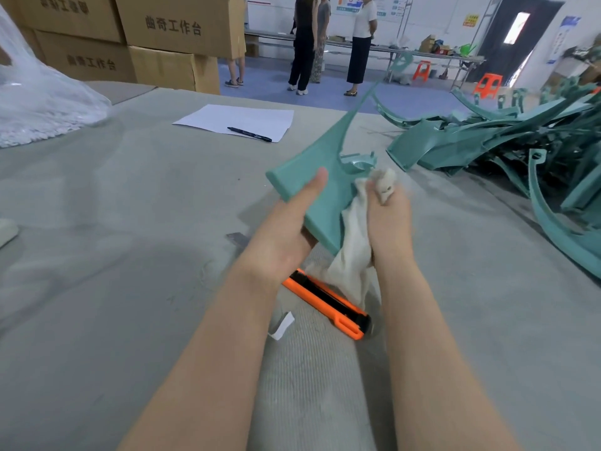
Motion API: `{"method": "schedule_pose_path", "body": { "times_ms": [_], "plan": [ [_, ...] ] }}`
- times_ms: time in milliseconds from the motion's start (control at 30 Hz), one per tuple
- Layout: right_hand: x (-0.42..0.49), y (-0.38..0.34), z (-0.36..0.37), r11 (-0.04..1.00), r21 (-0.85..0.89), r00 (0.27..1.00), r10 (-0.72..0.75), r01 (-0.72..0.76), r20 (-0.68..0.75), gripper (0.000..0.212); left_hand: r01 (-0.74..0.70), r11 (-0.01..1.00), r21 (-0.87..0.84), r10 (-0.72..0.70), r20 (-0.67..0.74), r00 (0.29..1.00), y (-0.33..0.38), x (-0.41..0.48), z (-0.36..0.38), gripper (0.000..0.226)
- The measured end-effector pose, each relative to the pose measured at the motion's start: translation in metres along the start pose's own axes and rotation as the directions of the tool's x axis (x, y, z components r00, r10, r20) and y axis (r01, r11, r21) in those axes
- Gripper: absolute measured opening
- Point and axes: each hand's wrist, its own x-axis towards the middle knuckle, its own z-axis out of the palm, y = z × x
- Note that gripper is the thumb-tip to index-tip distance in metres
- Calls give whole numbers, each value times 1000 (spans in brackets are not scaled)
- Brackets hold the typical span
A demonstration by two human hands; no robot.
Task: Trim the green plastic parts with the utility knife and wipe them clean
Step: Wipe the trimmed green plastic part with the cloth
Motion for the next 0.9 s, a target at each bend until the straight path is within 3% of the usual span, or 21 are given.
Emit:
{"method": "schedule_pose_path", "body": {
  "times_ms": [100,200,267,333,467,567,667,767,900],
  "plan": [
    [-5,1,8,994,-11,990,-107,109,87,12,-63,994,86,81,-223,971,-4,6,-5,25],
    [-5,3,4,973,-101,978,-209,206,-22,20,-22,997,69,36,-207,978,2,5,-12,20],
    [-3,4,-1,982,-102,984,-165,158,-69,35,16,997,74,-3,-171,985,3,3,-12,16],
    [-2,4,-3,998,3,993,-69,70,-100,42,54,995,79,-41,-152,988,3,2,-11,14],
    [-5,3,1,993,-15,993,-116,116,34,12,97,989,114,-68,-233,970,5,3,-16,14],
    [-6,4,5,984,-59,964,-150,166,218,24,113,982,150,-68,-276,959,9,2,-22,10],
    [-5,7,9,965,-177,972,-162,192,170,19,111,982,155,-63,-289,955,14,2,-25,11],
    [-2,9,7,963,-223,987,-131,149,92,35,113,978,173,-69,-243,968,14,1,-23,12],
    [-4,7,3,999,18,998,38,-40,56,40,99,974,202,-60,-188,980,11,0,-18,13]
  ]
}}
